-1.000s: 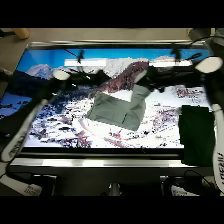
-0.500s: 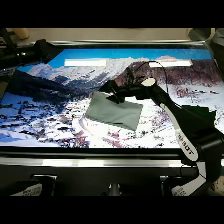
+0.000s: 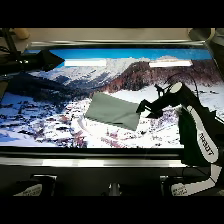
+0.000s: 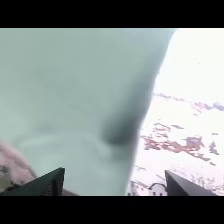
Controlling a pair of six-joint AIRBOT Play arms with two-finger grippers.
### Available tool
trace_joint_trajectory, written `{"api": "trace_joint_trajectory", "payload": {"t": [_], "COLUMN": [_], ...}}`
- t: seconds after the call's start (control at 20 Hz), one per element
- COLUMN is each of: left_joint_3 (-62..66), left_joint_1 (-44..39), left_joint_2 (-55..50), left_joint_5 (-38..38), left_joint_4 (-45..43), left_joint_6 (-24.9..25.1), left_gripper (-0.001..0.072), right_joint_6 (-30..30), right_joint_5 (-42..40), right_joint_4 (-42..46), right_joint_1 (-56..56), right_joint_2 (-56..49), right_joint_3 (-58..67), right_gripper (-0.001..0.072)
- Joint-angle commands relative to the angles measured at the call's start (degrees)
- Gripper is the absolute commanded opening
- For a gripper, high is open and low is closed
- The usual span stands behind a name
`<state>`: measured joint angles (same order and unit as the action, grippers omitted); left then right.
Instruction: Fold the shirts.
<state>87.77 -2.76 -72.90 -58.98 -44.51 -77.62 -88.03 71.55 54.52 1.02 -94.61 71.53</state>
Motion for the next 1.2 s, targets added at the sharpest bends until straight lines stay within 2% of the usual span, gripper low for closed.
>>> {"api": "trace_joint_trajectory", "payload": {"t": [0.0, 0.05, 0.1, 0.15, 0.2, 0.25, 0.3, 0.45, 0.6, 0.75, 0.9, 1.15], "left_joint_3": [-0.37, -0.37, -0.37, -0.37, -0.35, -0.37, -0.37, -0.37, -0.37, -0.37, -0.37, -0.37], "left_joint_1": [-1.36, -1.62, -1.77, -1.97, -1.97, -1.97, -1.95, -1.95, -1.95, -1.95, -1.97, -1.97], "left_joint_2": [0.07, 0.07, 0.07, 0.07, 0.07, 0.07, 0.07, 0.02, 0.02, 0.02, 0.02, 0.02], "left_joint_5": [-0.13, -0.13, -0.13, -0.13, -0.13, -0.13, -0.11, -0.11, 0.04, 0.04, 0.02, 0.02], "left_joint_4": [-0.37, -0.35, -0.35, -0.35, -0.35, -0.37, -0.37, -0.39, -0.63, -0.79, -0.79, -0.79], "left_joint_6": [0.04, 0.02, 0.04, 0.04, 0.04, 0.04, 0.07, 0.66, 0.7, 1.2, 1.33, 1.38], "left_gripper": [0.0022, 0.0022, 0.0022, 0.0022, 0.0022, 0.0022, 0.0022, 0.0022, 0.0022, 0.0023, 0.0022, 0.0022], "right_joint_6": [1.66, 1.68, 1.7, 2.08, 3.82, 4.85, 7.37, 7.43, 2.14, -0.15, -1.68, -4.85], "right_joint_5": [-6.75, -8.76, -11.21, -13.35, -14.6, -14.67, -13.55, -8.17, 0.48, 8.79, 11.52, 11.34], "right_joint_4": [-4.9, -6.12, -7.91, -9.73, -12.26, -14.16, -15.78, -15.06, -9.75, -6.32, -5.07, -4.81], "right_joint_1": [1.25, 2.54, 3.69, 4.48, 4.55, 3.82, 2.34, -6.4, -18.71, -29.4, -38.38, -49.42], "right_joint_2": [-0.92, -1.84, -2.62, -2.97, -2.71, -2.08, -0.96, 3.37, 6.43, 8.94, 12.26, 16.15], "right_joint_3": [-6.73, -6.73, -6.73, -6.71, -6.38, -5.38, -3.34, 5.86, 15.58, 20.57, 20.96, 20.98], "right_gripper": [0.0658, 0.0646, 0.0603, 0.0474, 0.0092, 0.0016, 0.0019, 0.0016, 0.0016, 0.0016, 0.0016, 0.0016]}}
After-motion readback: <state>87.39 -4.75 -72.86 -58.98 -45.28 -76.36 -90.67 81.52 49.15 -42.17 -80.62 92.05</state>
